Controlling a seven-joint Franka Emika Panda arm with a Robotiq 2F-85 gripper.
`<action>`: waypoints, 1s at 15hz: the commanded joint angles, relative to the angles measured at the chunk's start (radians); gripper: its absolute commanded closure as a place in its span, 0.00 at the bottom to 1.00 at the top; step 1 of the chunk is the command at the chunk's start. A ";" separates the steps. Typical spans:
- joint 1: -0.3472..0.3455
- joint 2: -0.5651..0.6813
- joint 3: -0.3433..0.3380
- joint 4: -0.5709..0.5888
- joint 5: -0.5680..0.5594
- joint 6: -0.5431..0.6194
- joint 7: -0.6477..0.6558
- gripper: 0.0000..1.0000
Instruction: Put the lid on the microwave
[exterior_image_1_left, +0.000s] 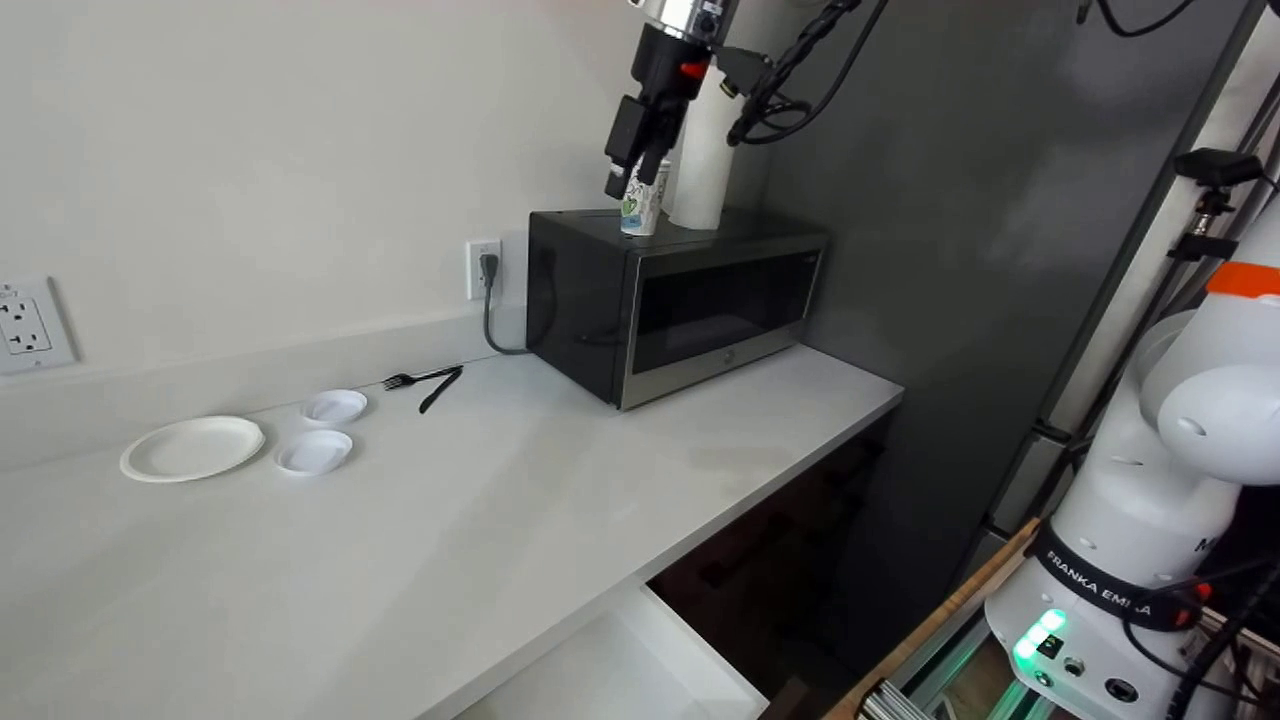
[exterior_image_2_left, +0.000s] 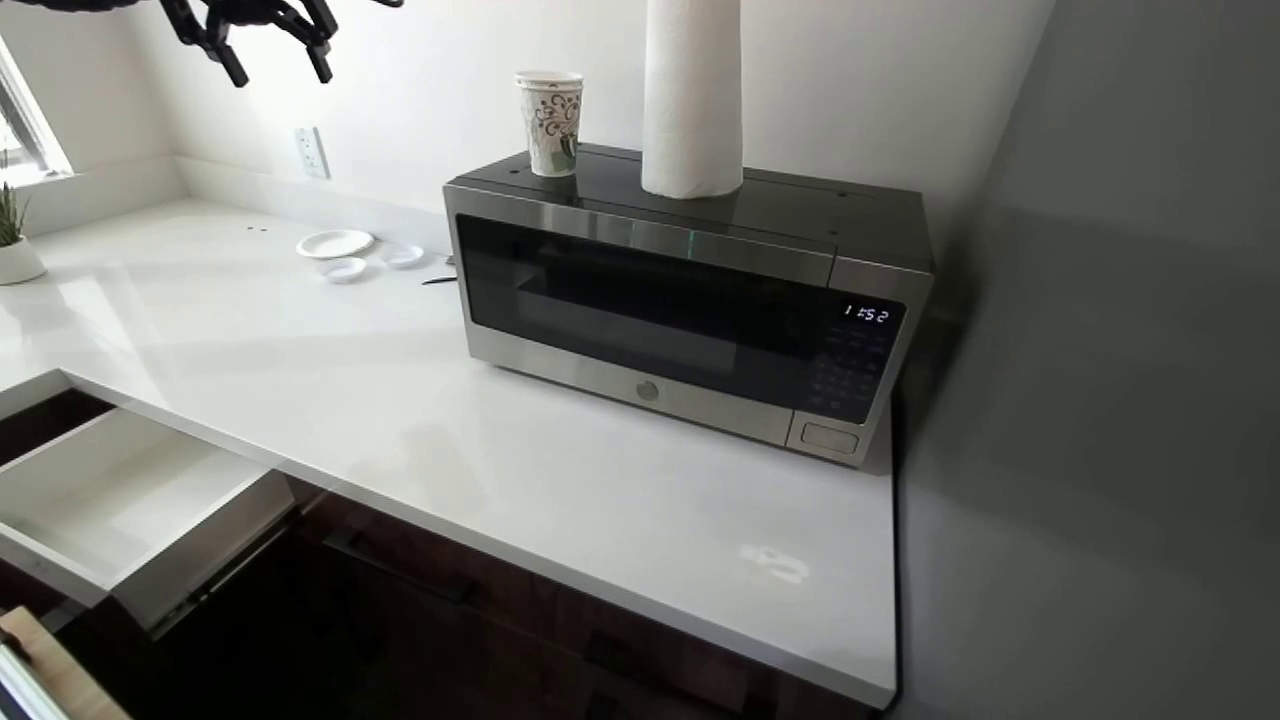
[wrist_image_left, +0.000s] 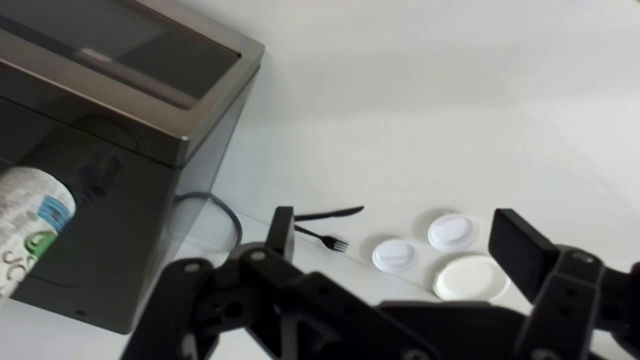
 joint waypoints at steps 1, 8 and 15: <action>0.030 0.225 0.043 0.162 -0.036 0.125 0.067 0.00; 0.143 0.626 0.025 0.531 -0.108 0.097 -0.054 0.00; 0.156 0.710 0.038 0.597 -0.099 0.086 -0.144 0.00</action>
